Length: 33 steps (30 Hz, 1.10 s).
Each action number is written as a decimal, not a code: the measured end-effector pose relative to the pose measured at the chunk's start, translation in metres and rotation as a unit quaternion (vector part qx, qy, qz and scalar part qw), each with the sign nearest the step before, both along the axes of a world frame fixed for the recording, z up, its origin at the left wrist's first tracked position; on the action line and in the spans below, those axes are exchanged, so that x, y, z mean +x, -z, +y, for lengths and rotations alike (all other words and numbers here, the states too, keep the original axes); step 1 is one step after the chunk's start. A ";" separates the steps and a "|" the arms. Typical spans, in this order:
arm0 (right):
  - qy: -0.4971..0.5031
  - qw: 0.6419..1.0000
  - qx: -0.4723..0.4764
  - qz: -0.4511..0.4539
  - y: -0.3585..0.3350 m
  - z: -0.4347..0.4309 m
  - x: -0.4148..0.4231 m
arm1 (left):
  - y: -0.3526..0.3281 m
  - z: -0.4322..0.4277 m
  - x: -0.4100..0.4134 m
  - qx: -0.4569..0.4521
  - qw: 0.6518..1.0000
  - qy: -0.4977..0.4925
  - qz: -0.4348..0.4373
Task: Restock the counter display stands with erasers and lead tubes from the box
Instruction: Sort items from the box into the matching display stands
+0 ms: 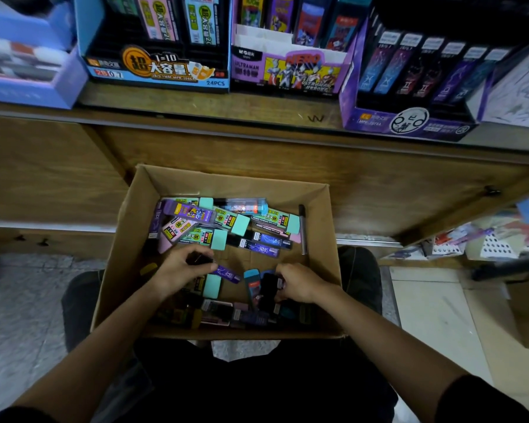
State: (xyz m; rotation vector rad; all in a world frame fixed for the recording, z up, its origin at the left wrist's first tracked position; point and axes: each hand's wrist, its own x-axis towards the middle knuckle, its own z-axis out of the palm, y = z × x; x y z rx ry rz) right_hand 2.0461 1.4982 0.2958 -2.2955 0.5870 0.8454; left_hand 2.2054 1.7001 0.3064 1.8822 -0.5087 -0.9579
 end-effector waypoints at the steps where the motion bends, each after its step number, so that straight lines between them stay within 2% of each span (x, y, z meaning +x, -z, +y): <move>1: -0.001 1.000 0.004 0.005 0.000 0.000 0.001 | -0.001 0.000 0.001 -0.017 0.999 -0.032 0.027; 6: -0.006 1.000 0.027 -0.012 0.001 0.004 0.004 | -0.002 -0.001 0.005 -0.073 0.979 -0.129 0.137; 9: 0.055 0.993 0.063 -0.085 -0.005 0.003 0.008 | -0.002 -0.004 0.001 -0.106 0.965 -0.168 0.172; 11: 0.118 0.979 0.101 -0.131 -0.014 0.003 0.013 | -0.001 -0.008 -0.004 -0.098 0.963 -0.174 0.180; 14: 0.220 0.945 0.152 -0.191 -0.032 0.000 0.025 | -0.005 -0.018 -0.012 -0.083 0.976 -0.123 0.160; 17: 0.295 0.901 0.233 -0.219 -0.054 -0.001 0.035 | -0.015 -0.032 -0.020 -0.079 0.992 -0.068 0.075; 19: 0.319 0.877 0.275 -0.232 -0.071 0.001 0.040 | -0.027 -0.041 -0.025 -0.103 0.993 -0.044 0.046; 24: 0.335 0.840 0.339 -0.259 -0.106 0.003 0.048 | -0.065 -0.056 -0.026 -0.147 0.988 0.008 0.041; 27: 0.334 0.831 0.341 -0.287 -0.122 0.005 0.051 | -0.081 -0.062 -0.023 -0.175 0.984 0.020 0.023; 33: 0.276 0.837 0.225 -0.415 -0.160 -0.002 0.048 | -0.114 -0.070 -0.021 -0.208 0.978 -0.010 0.016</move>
